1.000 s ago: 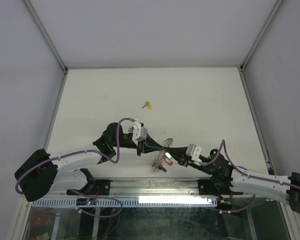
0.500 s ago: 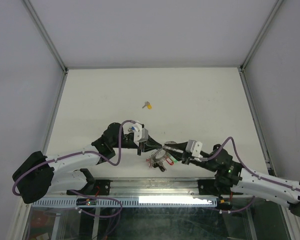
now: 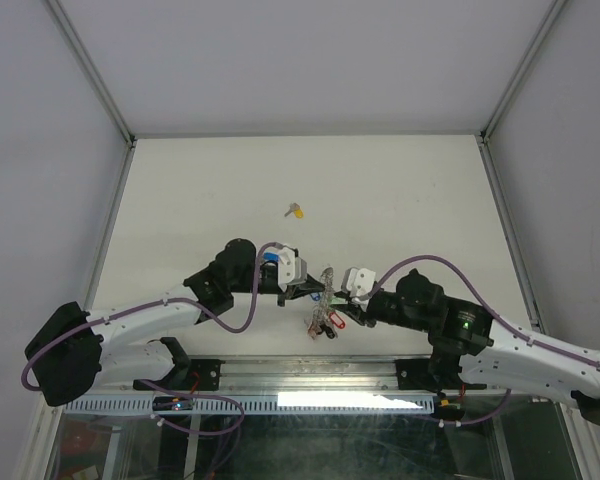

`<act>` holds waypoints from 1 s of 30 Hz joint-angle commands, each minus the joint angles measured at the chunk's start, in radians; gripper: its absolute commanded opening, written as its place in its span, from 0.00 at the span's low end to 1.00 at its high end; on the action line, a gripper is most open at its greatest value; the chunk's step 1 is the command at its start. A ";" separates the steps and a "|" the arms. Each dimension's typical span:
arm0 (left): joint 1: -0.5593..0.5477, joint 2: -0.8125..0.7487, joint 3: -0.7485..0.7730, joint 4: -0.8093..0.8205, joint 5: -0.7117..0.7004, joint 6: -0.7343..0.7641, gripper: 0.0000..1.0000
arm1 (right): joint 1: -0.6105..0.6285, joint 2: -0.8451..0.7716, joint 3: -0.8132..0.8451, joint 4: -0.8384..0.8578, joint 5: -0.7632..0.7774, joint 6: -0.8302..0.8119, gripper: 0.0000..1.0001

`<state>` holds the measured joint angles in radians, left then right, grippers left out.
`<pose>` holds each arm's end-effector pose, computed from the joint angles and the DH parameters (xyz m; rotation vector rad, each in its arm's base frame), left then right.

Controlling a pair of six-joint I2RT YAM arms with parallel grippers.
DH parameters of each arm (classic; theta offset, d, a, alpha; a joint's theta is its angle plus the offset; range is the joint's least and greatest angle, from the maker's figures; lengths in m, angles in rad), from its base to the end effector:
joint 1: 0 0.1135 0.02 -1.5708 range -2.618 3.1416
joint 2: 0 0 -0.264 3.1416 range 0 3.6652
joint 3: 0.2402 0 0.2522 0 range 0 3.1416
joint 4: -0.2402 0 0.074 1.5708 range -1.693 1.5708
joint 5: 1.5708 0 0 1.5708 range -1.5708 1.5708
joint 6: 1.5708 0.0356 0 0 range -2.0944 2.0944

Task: Put the keys on the keyring

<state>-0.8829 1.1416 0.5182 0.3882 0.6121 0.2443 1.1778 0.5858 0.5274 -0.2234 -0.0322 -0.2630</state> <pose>0.1393 -0.2018 0.2352 1.3568 1.2973 -0.9974 0.0577 0.1421 0.2746 -1.2743 1.4168 0.6600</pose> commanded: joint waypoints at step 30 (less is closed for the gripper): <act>-0.186 0.069 0.412 -0.749 -0.199 0.402 0.00 | -0.145 0.058 -0.065 0.171 -0.285 -0.005 0.29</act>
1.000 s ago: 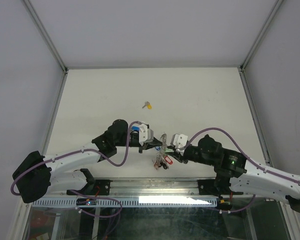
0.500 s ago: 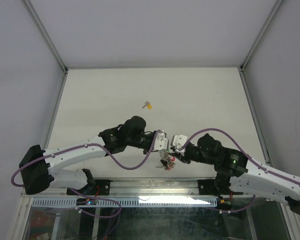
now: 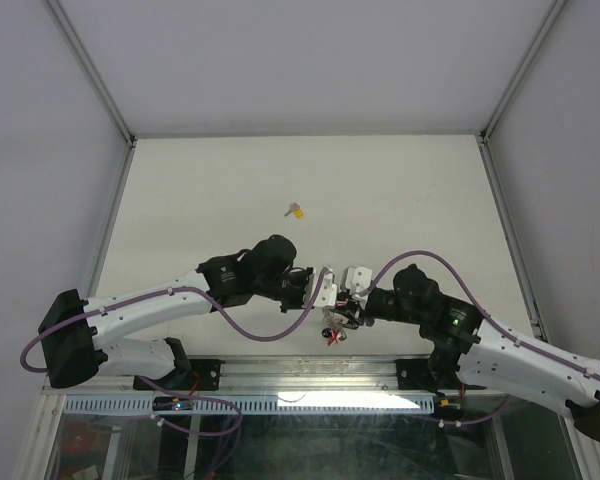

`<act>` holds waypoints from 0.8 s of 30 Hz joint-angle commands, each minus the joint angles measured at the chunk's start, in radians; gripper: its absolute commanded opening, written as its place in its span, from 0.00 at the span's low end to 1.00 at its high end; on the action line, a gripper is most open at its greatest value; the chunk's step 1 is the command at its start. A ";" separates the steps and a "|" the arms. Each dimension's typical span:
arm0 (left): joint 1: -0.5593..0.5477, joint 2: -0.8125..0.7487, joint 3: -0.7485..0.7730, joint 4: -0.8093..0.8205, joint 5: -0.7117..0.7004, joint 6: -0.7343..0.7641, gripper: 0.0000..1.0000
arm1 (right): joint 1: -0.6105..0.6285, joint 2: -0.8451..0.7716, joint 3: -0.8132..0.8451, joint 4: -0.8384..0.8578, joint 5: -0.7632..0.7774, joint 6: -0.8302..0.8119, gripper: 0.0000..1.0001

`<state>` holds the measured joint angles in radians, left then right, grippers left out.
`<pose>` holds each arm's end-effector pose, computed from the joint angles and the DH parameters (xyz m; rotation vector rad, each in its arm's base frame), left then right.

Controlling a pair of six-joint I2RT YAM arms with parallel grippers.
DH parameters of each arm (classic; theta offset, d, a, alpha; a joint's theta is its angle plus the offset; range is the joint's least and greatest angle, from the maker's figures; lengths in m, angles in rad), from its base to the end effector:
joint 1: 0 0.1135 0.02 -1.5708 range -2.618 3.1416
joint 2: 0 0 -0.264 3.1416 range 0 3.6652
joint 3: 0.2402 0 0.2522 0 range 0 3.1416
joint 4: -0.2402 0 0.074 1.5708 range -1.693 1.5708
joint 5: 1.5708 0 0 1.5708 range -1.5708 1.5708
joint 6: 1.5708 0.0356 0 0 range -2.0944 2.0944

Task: Put the keys on the keyring

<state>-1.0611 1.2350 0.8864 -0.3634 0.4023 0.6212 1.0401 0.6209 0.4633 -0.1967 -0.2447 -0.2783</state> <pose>0.1169 -0.2377 0.2657 1.8562 1.3721 -0.6870 0.0727 0.1410 0.2502 -1.3461 1.4607 0.7382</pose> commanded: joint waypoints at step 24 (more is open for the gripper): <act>-0.008 -0.086 0.010 0.053 0.045 0.029 0.00 | -0.039 0.071 -0.047 0.229 -0.105 0.025 0.22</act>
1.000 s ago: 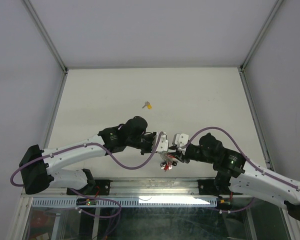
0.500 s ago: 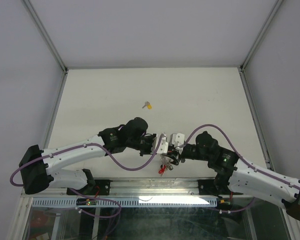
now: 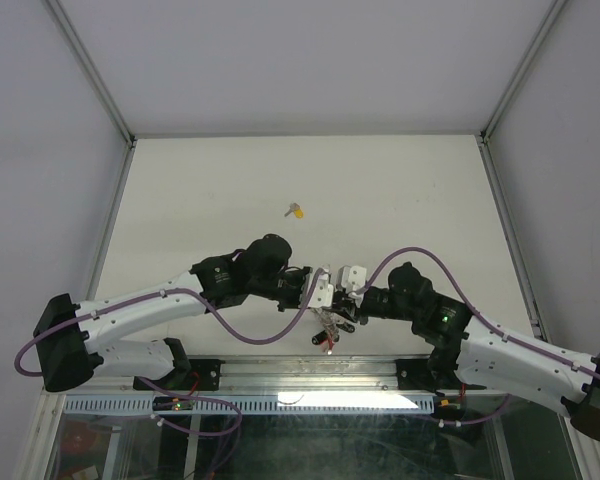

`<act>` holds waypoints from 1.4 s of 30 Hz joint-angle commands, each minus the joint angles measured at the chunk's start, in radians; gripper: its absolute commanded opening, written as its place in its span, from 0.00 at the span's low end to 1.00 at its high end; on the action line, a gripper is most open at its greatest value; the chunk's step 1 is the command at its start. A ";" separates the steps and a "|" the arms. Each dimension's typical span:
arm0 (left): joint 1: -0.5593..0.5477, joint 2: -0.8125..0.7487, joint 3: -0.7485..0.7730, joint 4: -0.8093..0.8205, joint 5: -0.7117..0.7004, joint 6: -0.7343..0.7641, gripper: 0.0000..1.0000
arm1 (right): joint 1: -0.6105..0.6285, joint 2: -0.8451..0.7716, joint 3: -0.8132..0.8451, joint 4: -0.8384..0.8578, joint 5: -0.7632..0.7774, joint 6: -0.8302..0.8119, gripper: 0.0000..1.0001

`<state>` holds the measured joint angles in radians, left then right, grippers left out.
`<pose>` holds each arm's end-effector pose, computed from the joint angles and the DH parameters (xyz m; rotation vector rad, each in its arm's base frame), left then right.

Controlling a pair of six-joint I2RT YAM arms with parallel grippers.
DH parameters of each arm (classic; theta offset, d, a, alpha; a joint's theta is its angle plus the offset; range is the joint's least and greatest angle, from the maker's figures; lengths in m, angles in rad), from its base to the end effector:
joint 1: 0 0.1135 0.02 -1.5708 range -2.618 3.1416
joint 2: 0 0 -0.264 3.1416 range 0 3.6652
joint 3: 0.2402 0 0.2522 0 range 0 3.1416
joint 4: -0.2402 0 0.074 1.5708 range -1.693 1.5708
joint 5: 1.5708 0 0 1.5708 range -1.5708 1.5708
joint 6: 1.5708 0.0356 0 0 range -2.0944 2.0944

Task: Put the keys on the keyring

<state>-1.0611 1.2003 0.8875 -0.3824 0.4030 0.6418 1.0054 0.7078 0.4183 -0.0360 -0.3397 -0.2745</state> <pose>0.1137 -0.2320 0.2729 1.8573 1.3372 -0.6771 0.0828 0.1526 0.2383 -1.3547 1.4184 0.8113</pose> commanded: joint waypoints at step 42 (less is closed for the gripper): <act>-0.008 -0.299 -0.355 0.564 -0.154 -0.343 0.10 | -0.107 -0.145 -0.243 0.674 -0.067 0.399 0.00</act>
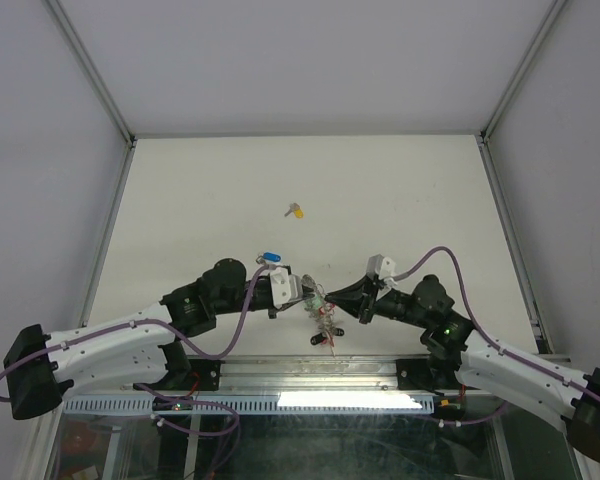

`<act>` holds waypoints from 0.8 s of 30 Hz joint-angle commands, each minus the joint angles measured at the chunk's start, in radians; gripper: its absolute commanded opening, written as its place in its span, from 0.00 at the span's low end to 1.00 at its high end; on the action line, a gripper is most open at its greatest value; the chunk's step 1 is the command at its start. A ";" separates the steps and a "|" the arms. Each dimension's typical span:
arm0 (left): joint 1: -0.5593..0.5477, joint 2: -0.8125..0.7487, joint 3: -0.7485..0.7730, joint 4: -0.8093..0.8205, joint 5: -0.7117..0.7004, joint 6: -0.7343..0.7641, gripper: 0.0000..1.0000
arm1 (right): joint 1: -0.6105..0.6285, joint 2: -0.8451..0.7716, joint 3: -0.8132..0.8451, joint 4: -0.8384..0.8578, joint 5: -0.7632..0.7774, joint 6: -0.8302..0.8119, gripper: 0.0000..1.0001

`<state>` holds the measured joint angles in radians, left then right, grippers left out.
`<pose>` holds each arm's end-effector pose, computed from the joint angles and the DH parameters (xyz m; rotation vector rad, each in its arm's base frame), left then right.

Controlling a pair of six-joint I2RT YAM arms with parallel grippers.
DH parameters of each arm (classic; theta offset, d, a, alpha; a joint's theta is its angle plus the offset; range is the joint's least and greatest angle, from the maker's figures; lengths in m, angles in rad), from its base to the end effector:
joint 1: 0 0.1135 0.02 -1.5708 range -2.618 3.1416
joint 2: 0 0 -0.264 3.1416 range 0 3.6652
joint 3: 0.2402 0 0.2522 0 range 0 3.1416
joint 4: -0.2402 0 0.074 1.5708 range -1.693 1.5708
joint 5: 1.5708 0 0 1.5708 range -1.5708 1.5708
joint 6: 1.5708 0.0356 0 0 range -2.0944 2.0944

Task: Put the keys on the keyring

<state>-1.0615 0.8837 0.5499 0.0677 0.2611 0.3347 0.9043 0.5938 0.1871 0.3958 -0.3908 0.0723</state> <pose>0.0935 -0.1863 0.2655 1.3559 1.3220 -0.7429 0.0863 0.1316 0.2182 -0.9650 1.3827 1.0571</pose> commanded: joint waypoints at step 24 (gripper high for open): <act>-0.007 0.123 -0.030 0.302 0.025 0.024 0.08 | -0.005 -0.031 -0.048 0.367 -0.042 0.060 0.00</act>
<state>-1.0611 1.0122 0.5064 0.2825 0.2432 0.3336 0.8978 0.5705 0.1165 0.6468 -0.4309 0.1410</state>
